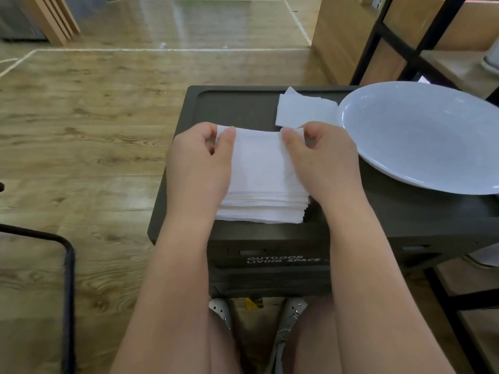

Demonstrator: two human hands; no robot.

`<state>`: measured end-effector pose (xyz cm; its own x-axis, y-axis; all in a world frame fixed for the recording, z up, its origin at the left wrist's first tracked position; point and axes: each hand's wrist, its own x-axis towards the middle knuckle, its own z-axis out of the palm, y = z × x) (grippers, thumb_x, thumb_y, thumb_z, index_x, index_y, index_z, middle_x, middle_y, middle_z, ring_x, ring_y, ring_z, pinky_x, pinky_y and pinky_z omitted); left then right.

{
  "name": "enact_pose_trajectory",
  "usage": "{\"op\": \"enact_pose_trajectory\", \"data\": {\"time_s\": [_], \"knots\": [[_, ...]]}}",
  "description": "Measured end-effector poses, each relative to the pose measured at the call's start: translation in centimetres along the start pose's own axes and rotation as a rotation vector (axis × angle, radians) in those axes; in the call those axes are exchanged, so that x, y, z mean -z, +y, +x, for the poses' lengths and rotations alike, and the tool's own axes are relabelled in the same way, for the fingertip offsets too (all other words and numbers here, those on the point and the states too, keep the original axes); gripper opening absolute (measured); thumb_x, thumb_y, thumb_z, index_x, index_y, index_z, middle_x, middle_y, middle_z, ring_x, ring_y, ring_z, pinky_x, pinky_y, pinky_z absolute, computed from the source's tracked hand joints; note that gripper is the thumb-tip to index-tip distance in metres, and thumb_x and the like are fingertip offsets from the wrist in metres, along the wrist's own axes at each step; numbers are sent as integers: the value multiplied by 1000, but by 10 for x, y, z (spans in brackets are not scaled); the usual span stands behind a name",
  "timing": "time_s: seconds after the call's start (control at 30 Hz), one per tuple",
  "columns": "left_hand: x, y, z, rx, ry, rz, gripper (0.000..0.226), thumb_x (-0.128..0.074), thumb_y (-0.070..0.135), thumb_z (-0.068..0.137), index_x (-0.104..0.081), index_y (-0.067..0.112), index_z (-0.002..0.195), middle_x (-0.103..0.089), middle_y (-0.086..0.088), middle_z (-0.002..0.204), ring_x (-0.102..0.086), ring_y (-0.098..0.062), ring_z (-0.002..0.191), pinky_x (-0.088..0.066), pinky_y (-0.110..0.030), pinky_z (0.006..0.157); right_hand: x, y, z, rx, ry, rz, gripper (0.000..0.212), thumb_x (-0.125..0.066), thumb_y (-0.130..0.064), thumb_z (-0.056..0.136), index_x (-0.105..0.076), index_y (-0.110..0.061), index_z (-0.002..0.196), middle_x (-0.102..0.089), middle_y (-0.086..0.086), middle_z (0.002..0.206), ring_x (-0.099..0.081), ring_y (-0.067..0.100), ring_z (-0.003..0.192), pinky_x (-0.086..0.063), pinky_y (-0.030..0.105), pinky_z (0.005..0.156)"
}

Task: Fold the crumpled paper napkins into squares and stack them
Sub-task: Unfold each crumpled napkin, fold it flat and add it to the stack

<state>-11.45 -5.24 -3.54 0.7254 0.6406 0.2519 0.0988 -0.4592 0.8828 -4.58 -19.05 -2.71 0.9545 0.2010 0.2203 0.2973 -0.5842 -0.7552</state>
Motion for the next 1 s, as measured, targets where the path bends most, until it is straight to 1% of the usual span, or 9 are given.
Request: {"op": "enact_pose_trajectory", "data": {"time_s": [0.07,0.1,0.17,0.27,0.47,0.6,0.73,0.9,1.0], "knots": [[-1,-2,-1,10,1,81,28,-54,36,93,-63,15,77,-40,8,50,-32,-9,44,-27,-25,48,-2,3,0,-28,-20,-29,23,-56,-41,90,-58,-21,80,-50,-12,68,-47,6,65,-36,17,58],[-1,-3,-1,22,4,110,24,-55,36,93,-61,20,76,-41,8,49,-35,-8,43,-28,-25,48,-4,5,0,-39,-26,-26,18,-57,-41,89,-59,-24,85,-50,-14,70,-48,4,67,-35,14,59],[0,-4,0,48,4,165,22,-56,38,92,-59,23,76,-44,7,52,-40,-8,47,-31,-26,49,-7,8,0,-54,-32,-8,14,-59,-39,88,-59,-25,85,-49,-13,66,-48,4,65,-33,16,56],[2,-7,2,95,-9,254,22,-57,40,91,-60,21,80,-52,6,58,-48,-11,54,-33,-26,49,-8,11,0,-68,-39,8,11,-60,-37,87,-60,-26,84,-48,-11,63,-47,7,62,-33,19,55],[0,-9,4,141,-37,309,23,-56,45,89,-59,23,84,-53,8,63,-50,-9,58,-31,-26,49,-4,12,0,-87,-36,-8,10,-57,-36,88,-59,-27,85,-49,-10,64,-49,8,63,-38,22,56],[-3,-11,4,159,-35,324,22,-56,46,88,-57,24,81,-53,9,63,-50,-8,59,-32,-26,50,-7,15,-1,-113,-51,-68,10,-58,-36,87,-59,-26,85,-51,-11,70,-50,4,67,-35,17,55],[-5,-14,3,197,-49,325,23,-59,45,87,-54,23,78,-54,8,68,-52,-13,66,-34,-27,54,-9,18,-2,-140,-80,-105,13,-58,-37,88,-56,-24,88,-51,-11,72,-49,2,69,-34,17,54],[-7,-12,3,223,-123,460,24,-51,46,92,-46,22,92,-51,9,78,-49,-13,72,-29,-23,50,-9,16,-1,-197,-197,-171,23,-51,-41,93,-43,-20,98,-48,-10,75,-43,2,66,-31,20,51],[-6,-12,4,247,-146,450,26,-50,46,92,-46,22,96,-49,9,79,-49,-15,74,-32,-27,53,-11,14,0,-212,-233,-167,24,-49,-40,94,-39,-18,99,-47,-9,74,-43,2,64,-30,22,49]]}}
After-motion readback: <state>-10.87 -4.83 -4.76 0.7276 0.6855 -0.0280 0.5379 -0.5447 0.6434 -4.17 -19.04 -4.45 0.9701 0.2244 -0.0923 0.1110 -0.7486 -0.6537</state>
